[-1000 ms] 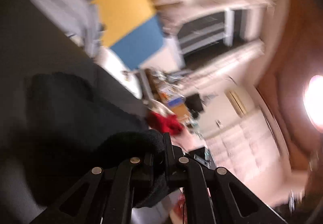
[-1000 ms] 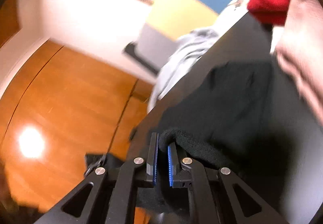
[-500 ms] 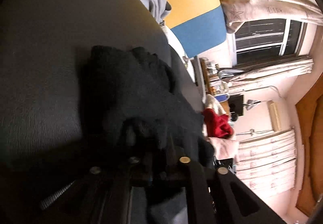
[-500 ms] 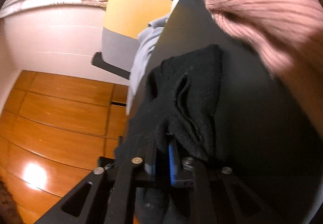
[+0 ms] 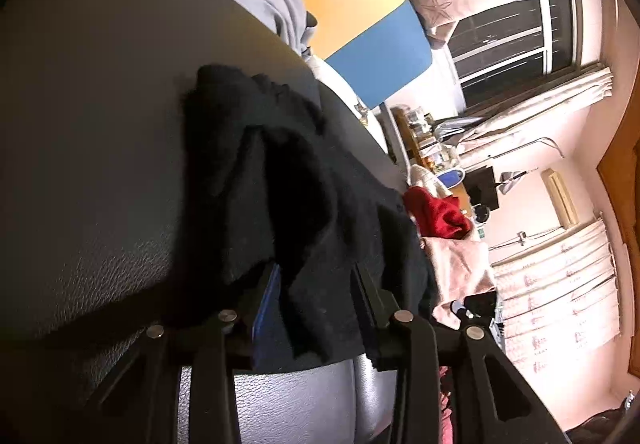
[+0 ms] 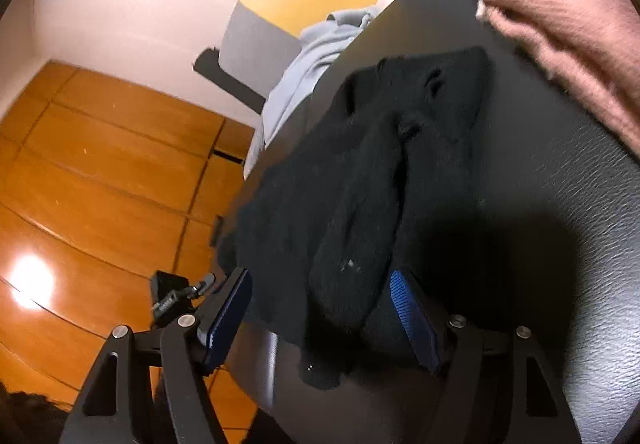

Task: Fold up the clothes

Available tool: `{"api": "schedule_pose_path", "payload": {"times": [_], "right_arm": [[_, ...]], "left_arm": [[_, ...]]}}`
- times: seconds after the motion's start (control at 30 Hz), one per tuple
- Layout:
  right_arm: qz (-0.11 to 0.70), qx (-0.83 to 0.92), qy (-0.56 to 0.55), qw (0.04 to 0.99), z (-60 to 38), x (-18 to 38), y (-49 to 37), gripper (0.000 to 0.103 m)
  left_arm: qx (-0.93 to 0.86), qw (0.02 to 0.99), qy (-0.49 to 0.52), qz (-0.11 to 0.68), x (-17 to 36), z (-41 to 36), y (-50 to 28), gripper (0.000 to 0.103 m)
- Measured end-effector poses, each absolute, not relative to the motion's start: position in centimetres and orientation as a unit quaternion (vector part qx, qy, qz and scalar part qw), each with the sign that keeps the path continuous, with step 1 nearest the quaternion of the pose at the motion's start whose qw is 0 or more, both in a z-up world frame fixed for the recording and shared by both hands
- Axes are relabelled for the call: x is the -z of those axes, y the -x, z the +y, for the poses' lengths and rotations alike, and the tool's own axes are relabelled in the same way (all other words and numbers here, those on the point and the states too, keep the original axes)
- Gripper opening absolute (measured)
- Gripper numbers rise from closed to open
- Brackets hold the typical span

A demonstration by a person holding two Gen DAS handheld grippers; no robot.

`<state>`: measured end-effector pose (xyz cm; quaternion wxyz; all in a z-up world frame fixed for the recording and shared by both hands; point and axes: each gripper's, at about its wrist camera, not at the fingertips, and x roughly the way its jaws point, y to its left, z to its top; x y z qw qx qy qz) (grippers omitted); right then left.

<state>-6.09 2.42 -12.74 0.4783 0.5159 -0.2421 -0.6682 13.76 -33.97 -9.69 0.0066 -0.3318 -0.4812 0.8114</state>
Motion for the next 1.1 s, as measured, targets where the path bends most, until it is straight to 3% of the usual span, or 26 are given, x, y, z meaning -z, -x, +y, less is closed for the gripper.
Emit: {"api": "schedule_pose_path", "payload": {"times": [0.13,0.2,0.23,0.4,0.43,0.73,0.87,1.1], "right_arm": [[-0.197,0.693,-0.509,0.471,-0.2,12.4,6.1,0.069],[-0.174,0.703,-0.511,0.463,-0.7,12.3,6.3,0.046],[-0.163,0.708,-0.512,0.458,-1.0,12.2,6.5,0.041],[-0.149,0.715,-0.514,0.450,0.6,12.2,7.1,0.023],[-0.155,0.711,-0.514,0.454,0.7,12.2,7.3,0.022],[-0.279,0.664,-0.474,0.507,1.3,9.9,10.7,0.019],[-0.320,0.675,-0.450,0.489,0.8,9.1,14.9,0.019],[-0.289,0.669,-0.479,0.488,-1.0,8.8,17.8,0.022]], "left_arm": [[-0.816,0.020,0.339,-0.467,9.6,-33.2,-13.6,0.037],[-0.823,0.020,0.349,-0.448,9.4,-32.6,-13.2,0.037],[-0.828,0.014,0.356,-0.432,9.2,-32.4,-13.0,0.036],[-0.837,0.007,0.399,-0.375,9.0,-31.9,-11.4,0.012],[-0.837,0.015,0.395,-0.379,8.9,-32.2,-11.2,0.003],[-0.816,0.141,0.239,-0.506,5.9,-36.4,-10.3,0.003],[-0.808,0.134,0.197,-0.538,5.5,-39.1,-8.2,0.003],[-0.807,0.107,0.227,-0.534,6.6,-39.4,-5.7,0.003]]}}
